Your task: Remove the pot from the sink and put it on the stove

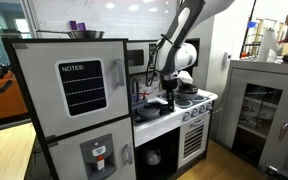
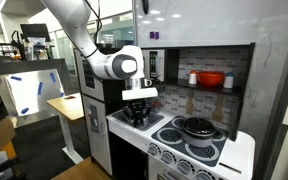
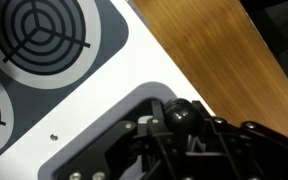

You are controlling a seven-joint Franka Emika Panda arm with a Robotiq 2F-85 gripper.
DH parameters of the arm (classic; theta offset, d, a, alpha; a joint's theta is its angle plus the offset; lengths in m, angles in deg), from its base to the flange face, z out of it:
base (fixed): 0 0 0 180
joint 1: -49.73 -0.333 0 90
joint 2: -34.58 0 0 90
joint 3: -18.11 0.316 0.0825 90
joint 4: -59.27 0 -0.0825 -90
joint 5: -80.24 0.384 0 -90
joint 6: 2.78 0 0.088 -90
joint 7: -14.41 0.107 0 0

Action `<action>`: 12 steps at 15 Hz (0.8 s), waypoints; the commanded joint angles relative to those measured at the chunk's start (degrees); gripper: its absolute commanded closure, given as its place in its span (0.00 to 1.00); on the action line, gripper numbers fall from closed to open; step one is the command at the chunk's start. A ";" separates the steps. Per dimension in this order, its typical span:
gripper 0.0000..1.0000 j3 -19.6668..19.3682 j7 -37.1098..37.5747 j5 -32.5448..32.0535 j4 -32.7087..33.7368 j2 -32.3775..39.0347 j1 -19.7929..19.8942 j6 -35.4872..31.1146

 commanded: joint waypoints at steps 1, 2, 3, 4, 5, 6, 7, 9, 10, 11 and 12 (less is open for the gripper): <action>0.91 0.39 1.49 0.87 -0.44 -1.79 0.11 2.30; 0.91 0.51 1.66 0.99 -0.33 -1.92 0.18 2.71; 0.91 0.61 1.83 1.14 -0.21 -1.94 0.25 3.14; 0.91 0.73 1.89 1.31 -0.10 -1.92 0.35 3.49; 0.91 0.85 1.96 1.51 0.00 -1.91 0.46 3.86; 0.91 1.04 1.87 1.88 0.08 -1.95 0.63 4.15; 0.91 1.22 1.75 2.29 0.10 -2.08 0.79 4.37; 0.91 1.50 1.54 3.39 -0.02 -2.64 1.03 4.68; 0.91 1.53 1.60 3.88 0.03 -3.06 1.03 5.19; 0.91 1.45 1.82 4.14 -0.12 -3.78 0.92 5.45; 0.91 1.37 1.92 4.39 -0.13 -4.44 0.79 5.99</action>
